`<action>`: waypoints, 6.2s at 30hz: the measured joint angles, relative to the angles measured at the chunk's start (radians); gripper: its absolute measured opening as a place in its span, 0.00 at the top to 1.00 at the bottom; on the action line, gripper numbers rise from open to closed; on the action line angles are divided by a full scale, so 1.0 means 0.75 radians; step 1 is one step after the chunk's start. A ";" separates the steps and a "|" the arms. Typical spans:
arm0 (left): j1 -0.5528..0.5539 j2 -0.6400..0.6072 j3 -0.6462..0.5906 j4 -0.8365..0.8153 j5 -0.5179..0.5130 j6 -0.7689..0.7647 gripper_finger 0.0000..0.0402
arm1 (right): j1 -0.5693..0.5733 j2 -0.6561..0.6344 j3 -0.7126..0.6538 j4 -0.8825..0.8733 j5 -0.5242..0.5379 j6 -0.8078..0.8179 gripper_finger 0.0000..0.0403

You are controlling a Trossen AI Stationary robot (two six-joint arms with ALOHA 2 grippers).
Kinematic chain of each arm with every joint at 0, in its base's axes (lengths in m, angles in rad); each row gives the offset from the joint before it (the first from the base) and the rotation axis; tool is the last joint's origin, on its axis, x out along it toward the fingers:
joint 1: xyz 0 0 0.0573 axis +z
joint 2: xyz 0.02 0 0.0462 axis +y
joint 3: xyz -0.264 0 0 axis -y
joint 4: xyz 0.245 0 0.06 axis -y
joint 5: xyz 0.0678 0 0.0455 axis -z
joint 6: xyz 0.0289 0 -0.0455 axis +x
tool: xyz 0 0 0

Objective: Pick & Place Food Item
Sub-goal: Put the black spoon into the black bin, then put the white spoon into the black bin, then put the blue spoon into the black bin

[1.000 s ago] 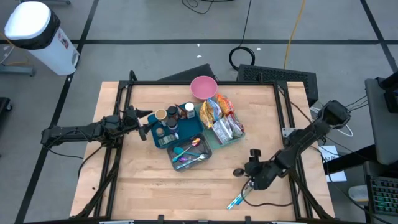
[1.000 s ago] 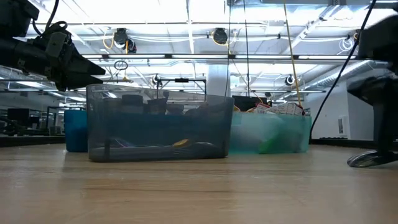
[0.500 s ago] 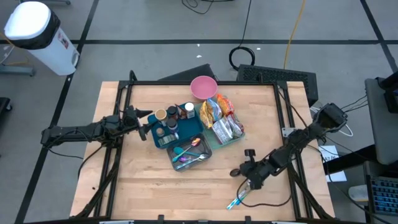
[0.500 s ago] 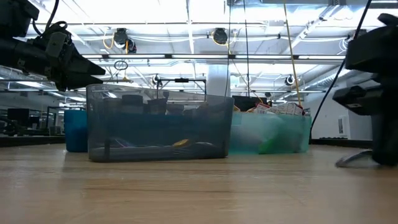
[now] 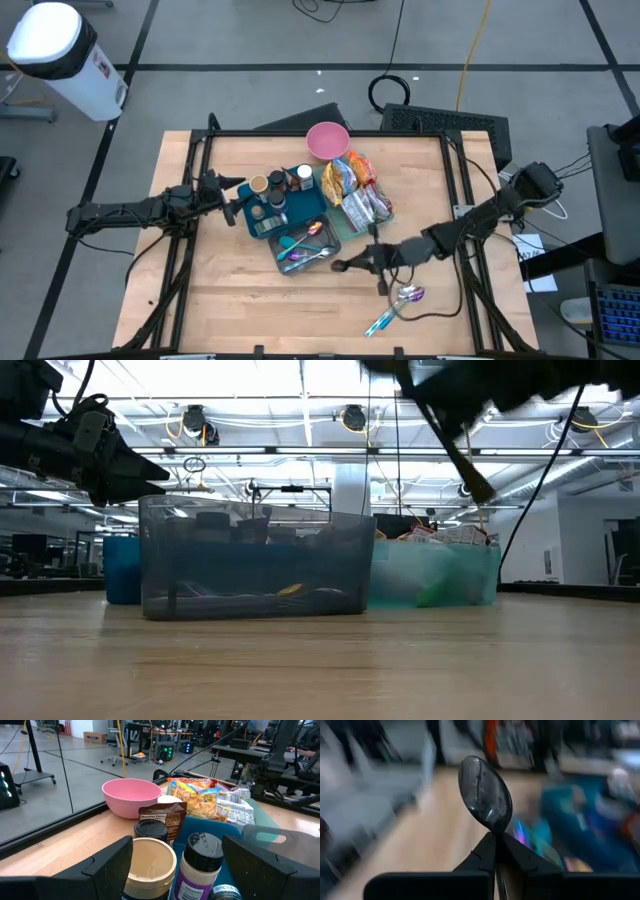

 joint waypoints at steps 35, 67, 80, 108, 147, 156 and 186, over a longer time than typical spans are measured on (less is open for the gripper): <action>0.000 0.001 0.000 -0.001 0.001 0.000 0.23 | -0.374 0.553 0.664 -0.425 -0.205 -0.042 0.73; 0.000 0.001 0.000 0.000 0.000 0.000 0.23 | 0.343 -0.535 -0.346 -0.988 -0.336 1.473 0.60; 0.000 0.001 0.000 0.000 0.000 0.000 0.23 | 0.343 -0.420 -0.360 -0.925 -0.413 1.520 0.61; 0.000 0.000 0.000 0.000 0.000 0.000 0.23 | 0.328 -0.285 -0.360 -0.618 -0.279 1.270 0.99; 0.000 0.001 0.000 0.000 0.001 0.000 0.23 | -0.167 0.337 0.488 -0.576 0.534 -0.038 1.00; 0.000 0.001 0.000 0.000 0.000 0.000 0.23 | -0.165 0.367 0.509 -0.585 0.316 -0.087 0.94; 0.000 0.000 0.000 0.000 0.000 0.000 0.23 | 0.187 -0.366 0.198 -1.538 -0.291 1.117 0.46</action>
